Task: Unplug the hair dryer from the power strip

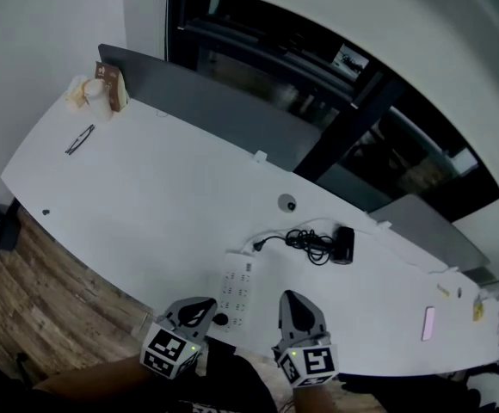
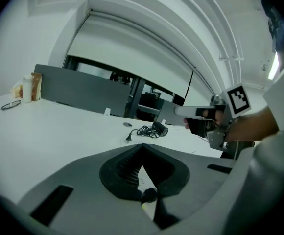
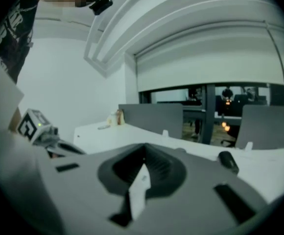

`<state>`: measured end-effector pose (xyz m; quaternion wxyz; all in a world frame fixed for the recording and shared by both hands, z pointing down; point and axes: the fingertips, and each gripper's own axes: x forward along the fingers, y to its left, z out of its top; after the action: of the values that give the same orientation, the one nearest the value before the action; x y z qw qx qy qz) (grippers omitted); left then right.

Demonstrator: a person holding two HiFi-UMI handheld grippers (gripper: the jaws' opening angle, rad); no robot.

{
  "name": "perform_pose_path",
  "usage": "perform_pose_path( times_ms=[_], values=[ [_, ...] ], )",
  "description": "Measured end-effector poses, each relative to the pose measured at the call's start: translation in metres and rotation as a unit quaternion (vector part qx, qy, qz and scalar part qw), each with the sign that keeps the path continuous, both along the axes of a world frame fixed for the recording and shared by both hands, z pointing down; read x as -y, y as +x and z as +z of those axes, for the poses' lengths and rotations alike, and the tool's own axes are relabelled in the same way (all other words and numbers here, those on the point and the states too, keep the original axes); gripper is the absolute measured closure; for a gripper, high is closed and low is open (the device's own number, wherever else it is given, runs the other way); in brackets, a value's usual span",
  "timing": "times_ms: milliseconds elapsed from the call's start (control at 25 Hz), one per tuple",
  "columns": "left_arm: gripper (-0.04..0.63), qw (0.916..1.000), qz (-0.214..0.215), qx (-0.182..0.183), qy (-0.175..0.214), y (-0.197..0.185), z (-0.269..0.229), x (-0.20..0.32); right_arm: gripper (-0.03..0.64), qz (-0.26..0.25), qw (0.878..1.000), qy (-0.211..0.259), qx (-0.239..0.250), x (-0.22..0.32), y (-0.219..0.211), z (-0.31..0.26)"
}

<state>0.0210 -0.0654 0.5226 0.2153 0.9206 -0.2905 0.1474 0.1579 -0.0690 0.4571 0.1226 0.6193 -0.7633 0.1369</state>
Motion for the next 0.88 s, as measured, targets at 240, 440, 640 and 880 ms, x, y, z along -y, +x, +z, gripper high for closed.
perform_pose_path(
  times_ms=[240,440,640,880],
  values=[
    [0.572,0.9973,0.001,0.038,-0.063,0.008,0.045,-0.042,0.588,-0.043,0.998,-0.053,0.015,0.052,0.016,0.068],
    [0.572,0.9934,-0.012,0.050,-0.103,0.017,0.068,-0.060,0.586,-0.065,0.990,-0.120,0.044,0.094,0.025,0.136],
    [0.572,0.9898,-0.038,0.071,-0.118,0.028,0.086,-0.057,0.437,-0.090,0.968,-0.195,0.128,0.124,0.016,0.177],
    [0.572,0.9873,-0.079,0.112,-0.081,0.028,0.095,-0.032,0.420,-0.070,0.956,-0.208,0.193,0.148,0.014,0.191]
  ],
)
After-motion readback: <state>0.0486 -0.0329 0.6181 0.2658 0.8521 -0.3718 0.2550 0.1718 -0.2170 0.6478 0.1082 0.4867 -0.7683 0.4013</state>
